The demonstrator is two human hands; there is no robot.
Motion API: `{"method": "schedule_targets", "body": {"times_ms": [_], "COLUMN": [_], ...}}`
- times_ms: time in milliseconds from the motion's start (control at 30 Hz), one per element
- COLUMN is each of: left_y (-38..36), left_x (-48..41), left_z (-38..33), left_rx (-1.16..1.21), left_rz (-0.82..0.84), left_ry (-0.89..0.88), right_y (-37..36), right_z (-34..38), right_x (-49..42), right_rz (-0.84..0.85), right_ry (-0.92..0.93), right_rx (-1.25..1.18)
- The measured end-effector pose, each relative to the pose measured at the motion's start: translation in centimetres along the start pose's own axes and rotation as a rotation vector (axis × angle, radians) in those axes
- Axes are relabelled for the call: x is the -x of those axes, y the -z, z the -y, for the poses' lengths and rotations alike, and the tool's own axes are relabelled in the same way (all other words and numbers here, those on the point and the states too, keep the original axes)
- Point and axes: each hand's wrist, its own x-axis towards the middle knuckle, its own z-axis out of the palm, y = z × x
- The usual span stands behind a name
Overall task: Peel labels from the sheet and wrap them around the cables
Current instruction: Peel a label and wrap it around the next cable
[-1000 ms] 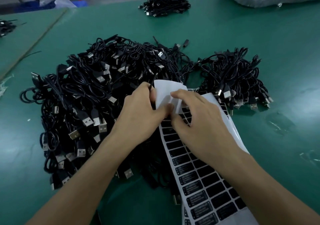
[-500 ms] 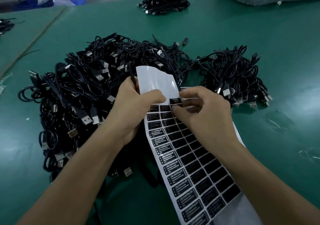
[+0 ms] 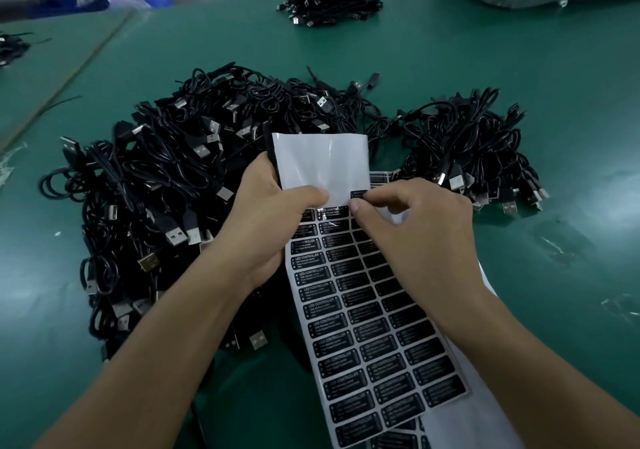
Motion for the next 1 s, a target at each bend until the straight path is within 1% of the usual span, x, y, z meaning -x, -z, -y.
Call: {"method": "schedule_targets", "body": {"times_ms": [167,233,400,567,767,867,1000], "left_y": [-0.3,-0.5,-0.6,-0.6,-0.6,-0.4,0.0], "left_x": [0.2,0.3,0.3,0.4,0.3,0.1,-0.3], "left_z": [0.2,0.2,0.4,0.5,0.4,0.4,0.8], "left_rx": [-0.034,-0.058,-0.104,-0.142,-0.162,-0.166,-0.213], "left_rz": [0.005,0.005,0.012,0.007,0.000,-0.009,-0.033], "left_ry": [-0.052,-0.093,-0.147,-0.160,-0.148,-0.142,-0.143], "right_y": [-0.1,0.0,0.0,-0.2,-0.2,0.1,0.9], "right_z": [0.2,0.2,0.4,0.1,0.0,0.0,0.0], "right_x": [0.1,0.1,0.3,0.2,0.0,-0.3,-0.8], "right_rz": [0.033,0.018,-0.015,-0.028,-0.028,-0.013,-0.075], "right_ry": [0.040,0.066,0.110,0.148,0.144,0.082,0.027], "right_rx": [0.103,0.127,0.085,0.087,0.054,0.030,0.005]}}
